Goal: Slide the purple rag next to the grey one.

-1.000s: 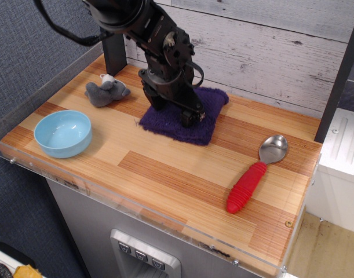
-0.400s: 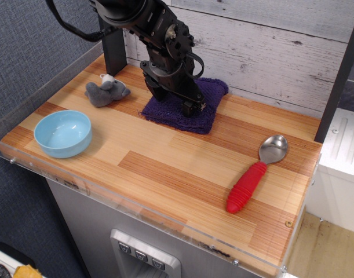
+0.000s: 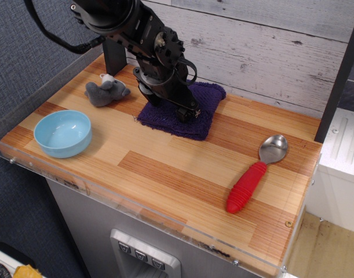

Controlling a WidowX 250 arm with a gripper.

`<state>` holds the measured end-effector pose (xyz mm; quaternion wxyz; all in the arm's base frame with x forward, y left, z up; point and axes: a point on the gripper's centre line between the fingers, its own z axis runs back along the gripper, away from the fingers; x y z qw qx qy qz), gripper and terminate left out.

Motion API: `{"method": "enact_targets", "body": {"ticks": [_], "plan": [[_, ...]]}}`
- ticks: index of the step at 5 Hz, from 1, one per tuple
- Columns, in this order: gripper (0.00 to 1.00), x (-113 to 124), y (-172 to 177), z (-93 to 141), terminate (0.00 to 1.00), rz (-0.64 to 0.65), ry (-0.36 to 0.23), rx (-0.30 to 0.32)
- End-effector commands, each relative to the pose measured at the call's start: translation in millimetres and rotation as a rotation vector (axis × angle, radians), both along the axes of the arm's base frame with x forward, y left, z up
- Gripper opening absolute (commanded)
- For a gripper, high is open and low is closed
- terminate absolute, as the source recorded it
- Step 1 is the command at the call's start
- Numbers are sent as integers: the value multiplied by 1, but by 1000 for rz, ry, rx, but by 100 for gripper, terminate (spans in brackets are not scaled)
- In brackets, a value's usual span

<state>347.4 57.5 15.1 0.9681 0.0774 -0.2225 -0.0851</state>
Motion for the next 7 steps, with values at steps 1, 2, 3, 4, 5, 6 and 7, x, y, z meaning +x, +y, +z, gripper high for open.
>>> {"method": "enact_targets", "body": {"ticks": [1,2,3,4,5,6,7], "plan": [[100,3,-13,46,0,-45,-122,50],[100,2,-18,56,0,-55,-154,59],[100,1,-18,65,0,-62,-195,87],[100,-3,-15,91,0,-55,-265,134],[100,-7,-13,118,0,-49,-337,170],[100,-21,-7,149,0,-21,-402,212],[100,-30,-2,163,0,-5,-435,236]]}}
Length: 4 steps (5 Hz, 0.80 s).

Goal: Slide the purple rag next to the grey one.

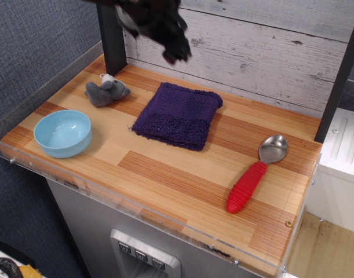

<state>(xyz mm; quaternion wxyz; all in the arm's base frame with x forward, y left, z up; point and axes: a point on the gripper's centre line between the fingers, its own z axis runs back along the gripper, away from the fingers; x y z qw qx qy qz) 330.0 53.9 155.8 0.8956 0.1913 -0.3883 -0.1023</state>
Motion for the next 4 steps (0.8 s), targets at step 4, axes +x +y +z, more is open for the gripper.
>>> {"method": "enact_targets", "body": {"ticks": [4], "plan": [[100,-20,-29,20,0,-4,202,81]]}}
